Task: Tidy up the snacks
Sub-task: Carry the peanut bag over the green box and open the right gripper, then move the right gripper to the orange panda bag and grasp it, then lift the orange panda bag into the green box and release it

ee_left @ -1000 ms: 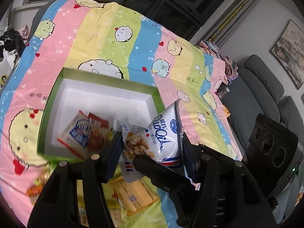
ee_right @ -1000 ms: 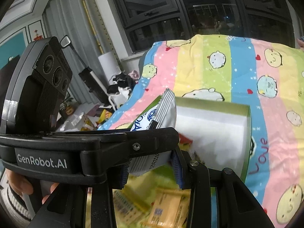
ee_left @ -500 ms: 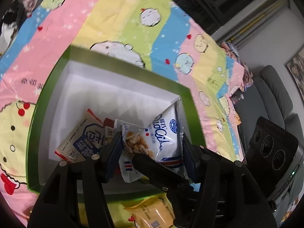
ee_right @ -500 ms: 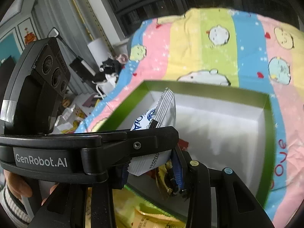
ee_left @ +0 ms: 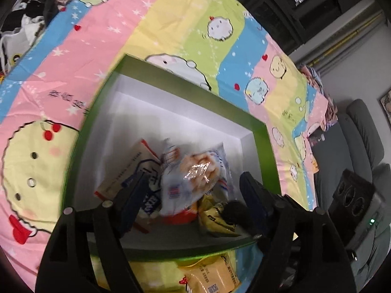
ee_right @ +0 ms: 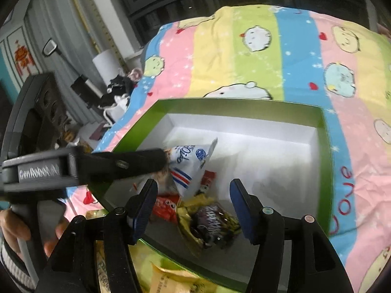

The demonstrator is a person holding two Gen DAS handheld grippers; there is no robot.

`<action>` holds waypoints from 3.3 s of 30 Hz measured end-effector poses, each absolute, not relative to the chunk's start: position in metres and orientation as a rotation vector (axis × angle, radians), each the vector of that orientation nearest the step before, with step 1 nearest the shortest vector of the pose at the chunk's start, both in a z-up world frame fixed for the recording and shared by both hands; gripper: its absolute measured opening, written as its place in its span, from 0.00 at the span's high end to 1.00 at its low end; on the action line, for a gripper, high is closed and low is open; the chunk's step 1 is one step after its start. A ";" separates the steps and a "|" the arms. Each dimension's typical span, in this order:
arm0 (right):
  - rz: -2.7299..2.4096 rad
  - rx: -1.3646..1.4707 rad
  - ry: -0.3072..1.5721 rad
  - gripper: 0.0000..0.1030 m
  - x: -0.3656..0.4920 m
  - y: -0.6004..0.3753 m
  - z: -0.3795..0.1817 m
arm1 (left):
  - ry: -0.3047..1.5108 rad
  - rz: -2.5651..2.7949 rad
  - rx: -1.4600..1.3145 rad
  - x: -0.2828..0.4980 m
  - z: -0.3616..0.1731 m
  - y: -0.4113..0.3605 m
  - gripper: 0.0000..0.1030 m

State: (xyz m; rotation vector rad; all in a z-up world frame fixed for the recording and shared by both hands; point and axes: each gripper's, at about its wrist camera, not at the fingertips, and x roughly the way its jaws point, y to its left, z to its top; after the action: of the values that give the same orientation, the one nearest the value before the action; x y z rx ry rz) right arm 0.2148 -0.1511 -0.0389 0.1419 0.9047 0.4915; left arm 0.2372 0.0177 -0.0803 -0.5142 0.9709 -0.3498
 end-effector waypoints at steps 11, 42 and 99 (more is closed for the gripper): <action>0.454 0.244 0.866 0.39 0.167 -0.201 -0.022 | 0.908 -0.294 -0.474 0.178 -0.054 0.048 0.23; 0.594 0.193 0.977 0.39 0.058 -0.164 -0.032 | 0.951 -0.153 -0.676 0.035 -0.114 0.125 0.23; 0.889 -0.081 0.895 0.64 0.056 -0.023 -0.040 | 0.901 -0.338 -0.622 0.041 -0.103 0.091 0.63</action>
State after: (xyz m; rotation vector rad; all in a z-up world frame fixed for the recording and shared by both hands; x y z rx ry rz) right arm 0.0558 -0.0226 -0.0402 -0.0809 0.8953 0.8892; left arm 0.0410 0.0908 -0.1026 -0.6218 0.9009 -0.3378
